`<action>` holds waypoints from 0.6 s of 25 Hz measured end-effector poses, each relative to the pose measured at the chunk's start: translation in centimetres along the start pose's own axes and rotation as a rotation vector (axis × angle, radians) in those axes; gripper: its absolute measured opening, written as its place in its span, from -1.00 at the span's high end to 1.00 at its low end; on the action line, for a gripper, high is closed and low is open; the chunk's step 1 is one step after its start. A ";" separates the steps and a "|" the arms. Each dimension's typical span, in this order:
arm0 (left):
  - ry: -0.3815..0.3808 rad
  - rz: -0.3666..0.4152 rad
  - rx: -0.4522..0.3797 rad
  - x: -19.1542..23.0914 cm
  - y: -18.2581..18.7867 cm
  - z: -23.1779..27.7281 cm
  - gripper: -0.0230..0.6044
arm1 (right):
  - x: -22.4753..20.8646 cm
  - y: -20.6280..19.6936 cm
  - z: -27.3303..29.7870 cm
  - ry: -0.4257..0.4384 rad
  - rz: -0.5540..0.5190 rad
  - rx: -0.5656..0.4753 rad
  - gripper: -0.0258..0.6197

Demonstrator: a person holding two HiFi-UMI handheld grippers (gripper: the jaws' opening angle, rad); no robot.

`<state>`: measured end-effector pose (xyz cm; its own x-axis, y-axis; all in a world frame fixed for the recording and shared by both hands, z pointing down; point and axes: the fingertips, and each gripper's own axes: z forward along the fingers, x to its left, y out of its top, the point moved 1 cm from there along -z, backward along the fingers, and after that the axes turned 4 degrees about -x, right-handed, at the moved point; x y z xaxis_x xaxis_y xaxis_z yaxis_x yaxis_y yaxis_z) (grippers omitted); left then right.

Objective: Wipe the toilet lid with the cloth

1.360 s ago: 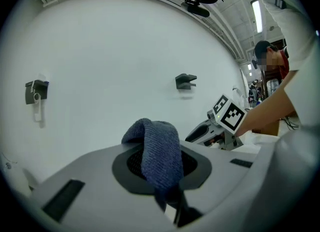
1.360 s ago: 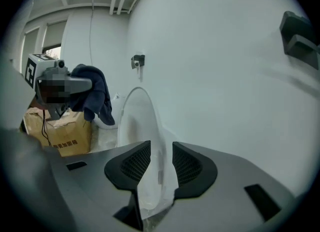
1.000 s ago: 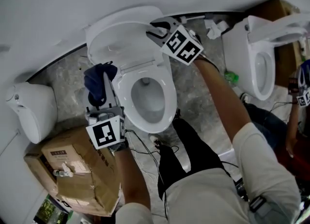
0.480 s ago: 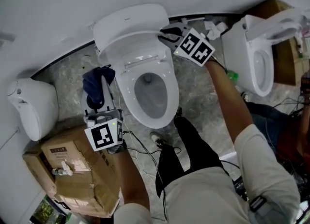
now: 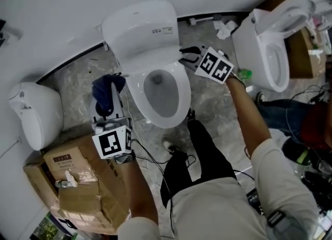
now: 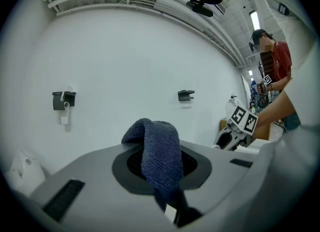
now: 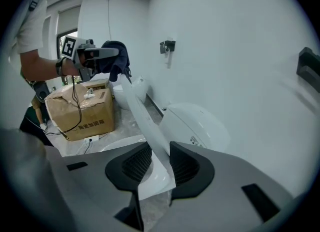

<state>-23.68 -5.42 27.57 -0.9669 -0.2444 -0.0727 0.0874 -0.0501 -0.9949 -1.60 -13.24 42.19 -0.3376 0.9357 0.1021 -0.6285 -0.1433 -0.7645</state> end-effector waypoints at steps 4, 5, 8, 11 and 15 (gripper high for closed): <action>-0.023 -0.009 0.014 -1.2 -0.9 -2.5 0.76 | 4.9 -3.1 -0.9 0.039 -0.031 0.071 0.46; -0.026 -0.012 0.020 -1.4 -1.2 -3.0 0.76 | 6.2 -3.9 -1.0 0.054 -0.045 0.093 0.44; -0.034 -0.022 0.037 -1.9 -2.3 -4.3 0.76 | 9.7 -6.3 -1.1 0.112 -0.118 0.169 0.37; -0.040 -0.030 0.048 -2.6 -3.3 -5.3 0.76 | 12.4 -8.4 -1.0 0.145 -0.188 0.234 0.33; -0.049 -0.039 0.066 -3.3 -4.6 -6.1 0.76 | 14.8 -10.3 -0.9 0.166 -0.192 0.259 0.30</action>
<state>-22.37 1.47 31.94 -0.9572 -0.2880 -0.0284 0.0666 -0.1237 -0.9901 0.48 2.41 51.02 -0.0915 0.9900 0.1070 -0.8331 -0.0172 -0.5529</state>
